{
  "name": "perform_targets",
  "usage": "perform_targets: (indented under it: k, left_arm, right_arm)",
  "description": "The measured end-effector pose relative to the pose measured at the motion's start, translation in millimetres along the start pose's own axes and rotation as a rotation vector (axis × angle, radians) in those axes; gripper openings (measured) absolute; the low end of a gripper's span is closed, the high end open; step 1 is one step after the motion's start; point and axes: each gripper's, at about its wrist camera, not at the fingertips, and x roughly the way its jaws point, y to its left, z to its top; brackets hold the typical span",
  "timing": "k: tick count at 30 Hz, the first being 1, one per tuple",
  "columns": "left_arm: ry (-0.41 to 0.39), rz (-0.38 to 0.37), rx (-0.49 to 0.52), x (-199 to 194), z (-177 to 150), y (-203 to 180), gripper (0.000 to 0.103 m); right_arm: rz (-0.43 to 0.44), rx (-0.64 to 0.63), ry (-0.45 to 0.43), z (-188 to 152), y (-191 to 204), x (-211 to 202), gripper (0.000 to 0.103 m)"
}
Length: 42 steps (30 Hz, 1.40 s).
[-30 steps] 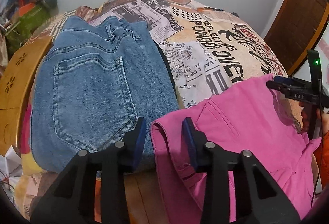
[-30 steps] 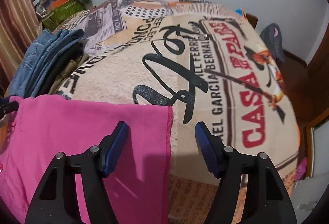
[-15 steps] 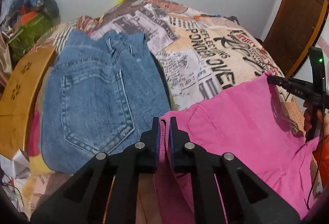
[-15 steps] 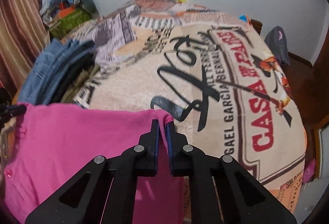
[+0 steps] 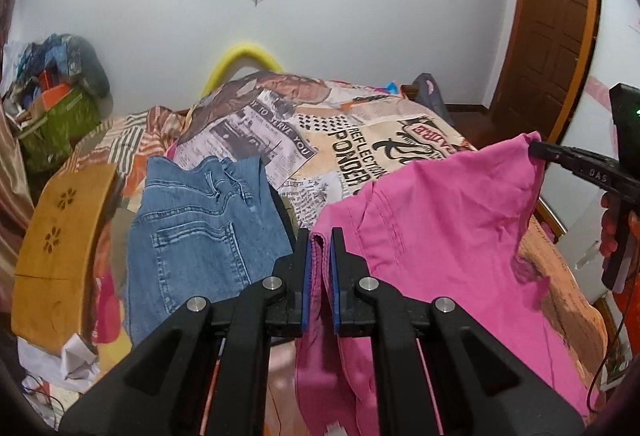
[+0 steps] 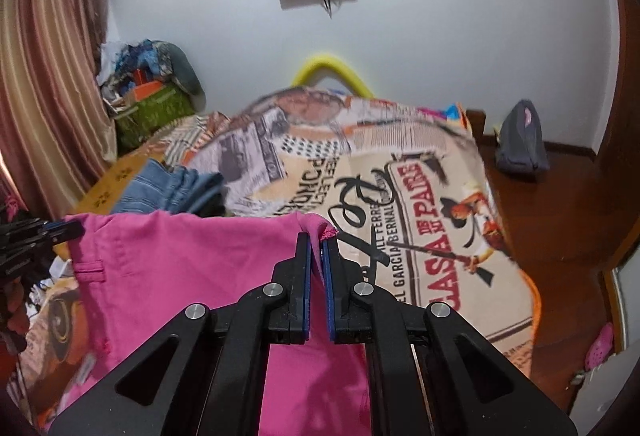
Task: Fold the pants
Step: 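Lift the waistband with both grippers and fold it over toward the hem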
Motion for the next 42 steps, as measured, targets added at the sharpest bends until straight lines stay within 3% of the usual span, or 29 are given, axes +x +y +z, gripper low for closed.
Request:
perform_targets:
  k: [7,20,31,42]
  left_arm:
    - [-0.009,-0.025,0.039,-47.5,-18.8,-11.8,0.007]
    - [0.015,-0.047,0.082,-120.1,-90.6,-29.6,0.007]
    - [0.072,-0.070,0.119,-146.4,-160.3,-46.7,0.007]
    - [0.153,-0.068,0.055,-147.4,-221.7,-45.6,0.007]
  right_arm:
    - [0.020,0.009,-0.045,-16.8,13.0,-61.1,0.005]
    - [0.049,0.066,-0.080,-77.7,32.7,-136.6,0.005]
    - [0.076,0.097,0.029,-156.8,37.0,-163.2,0.005]
    - [0.056,0.152,0.147,-231.2,43.1,-156.0,0.005]
